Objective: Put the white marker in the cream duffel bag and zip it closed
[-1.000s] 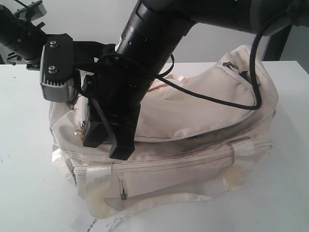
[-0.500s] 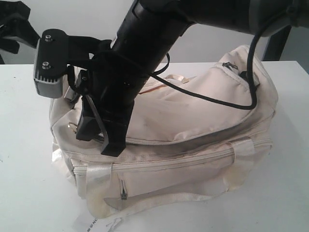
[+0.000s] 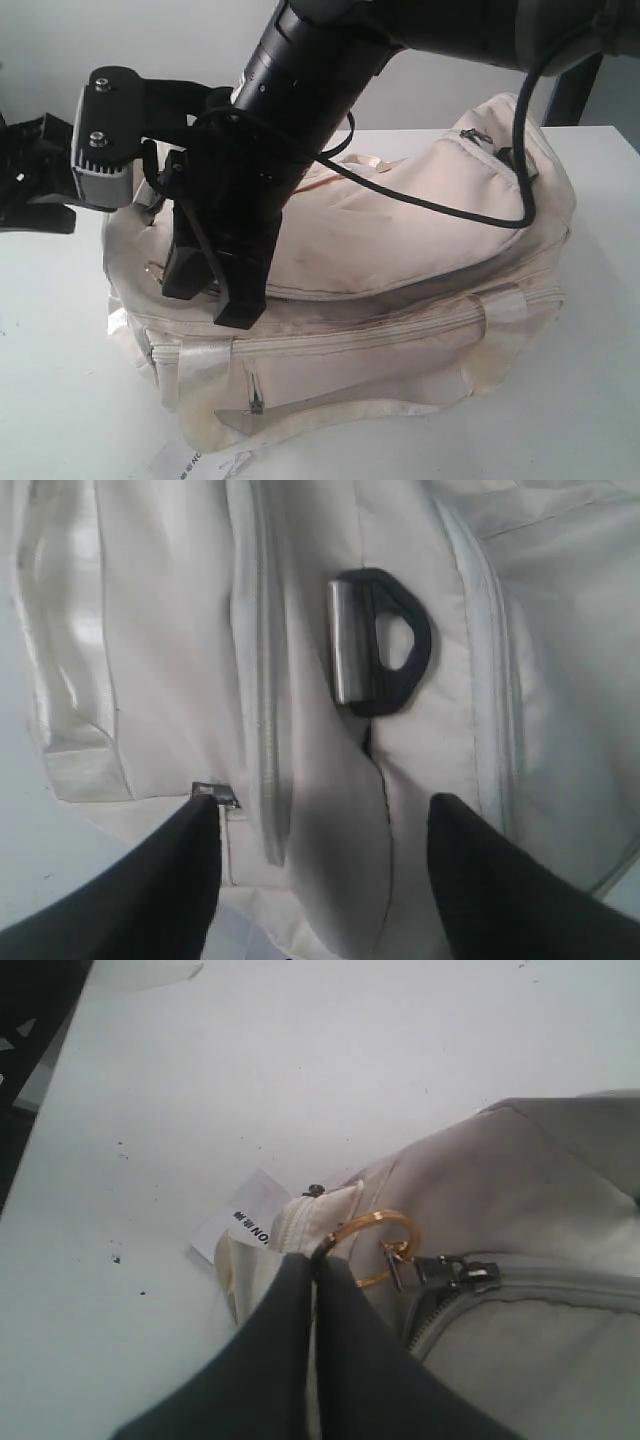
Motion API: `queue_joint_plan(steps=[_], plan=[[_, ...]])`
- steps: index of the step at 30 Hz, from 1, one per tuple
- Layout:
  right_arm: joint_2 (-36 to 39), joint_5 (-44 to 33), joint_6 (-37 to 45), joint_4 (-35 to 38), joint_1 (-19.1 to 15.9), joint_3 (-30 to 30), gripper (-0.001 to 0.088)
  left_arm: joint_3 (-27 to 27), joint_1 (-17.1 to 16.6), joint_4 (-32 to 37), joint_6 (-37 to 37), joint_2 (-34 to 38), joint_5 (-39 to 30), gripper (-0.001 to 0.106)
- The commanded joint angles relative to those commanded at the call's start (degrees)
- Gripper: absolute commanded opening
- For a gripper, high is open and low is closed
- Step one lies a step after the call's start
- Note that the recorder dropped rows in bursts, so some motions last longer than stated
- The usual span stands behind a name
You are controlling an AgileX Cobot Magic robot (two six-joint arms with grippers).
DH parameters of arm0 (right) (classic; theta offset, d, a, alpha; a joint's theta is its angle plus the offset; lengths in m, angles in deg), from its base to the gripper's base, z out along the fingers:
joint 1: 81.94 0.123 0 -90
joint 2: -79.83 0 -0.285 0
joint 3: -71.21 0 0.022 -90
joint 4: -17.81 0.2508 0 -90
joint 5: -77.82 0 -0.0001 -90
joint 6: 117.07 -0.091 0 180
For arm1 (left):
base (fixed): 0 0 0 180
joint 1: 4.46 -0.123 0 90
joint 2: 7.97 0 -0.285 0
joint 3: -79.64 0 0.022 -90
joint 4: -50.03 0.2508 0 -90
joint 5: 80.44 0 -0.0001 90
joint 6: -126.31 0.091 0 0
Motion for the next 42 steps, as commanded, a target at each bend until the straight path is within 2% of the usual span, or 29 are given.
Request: queue_joint_plan(steps=[5,9,10,11,14,15,18,31,42], plan=[[0.0,0.0,0.0,0.0,0.0,0.0,0.0000,5.9,3.2,0.3,2.4,0.0,9.3,0.063],[0.0,0.1,0.0,0.0,0.0,0.0,0.0000,7.2,6.2,-3.0,7.4,0.0,13.5,0.062],[0.0,0.1,0.0,0.0,0.0,0.0,0.0000,7.2,6.6,-3.5,9.2,0.0,14.5,0.058],[0.0,-0.3,-0.1,0.0,0.0,0.0,0.0000,7.2,6.7,-3.9,11.1,0.0,15.1,0.049],[0.0,-2.2,-1.1,0.0,0.0,0.0,0.0000,7.2,6.7,-5.0,15.8,0.0,16.8,0.003],[0.0,-2.4,-1.5,0.0,0.0,0.0,0.0000,7.2,6.7,-6.7,17.2,0.0,17.1,0.000],[0.0,-2.9,-1.9,0.0,0.0,0.0,0.0000,7.2,6.7,-10.2,20.6,0.0,16.8,0.000],[0.0,-2.9,-4.3,1.8,1.0,0.0,0.0000,7.2,6.7,-11.1,20.6,0.0,17.5,0.000],[-0.4,-2.9,-7.2,0.4,1.5,0.0,0.0000,7.2,6.7,-11.2,20.6,0.0,17.7,0.000]])
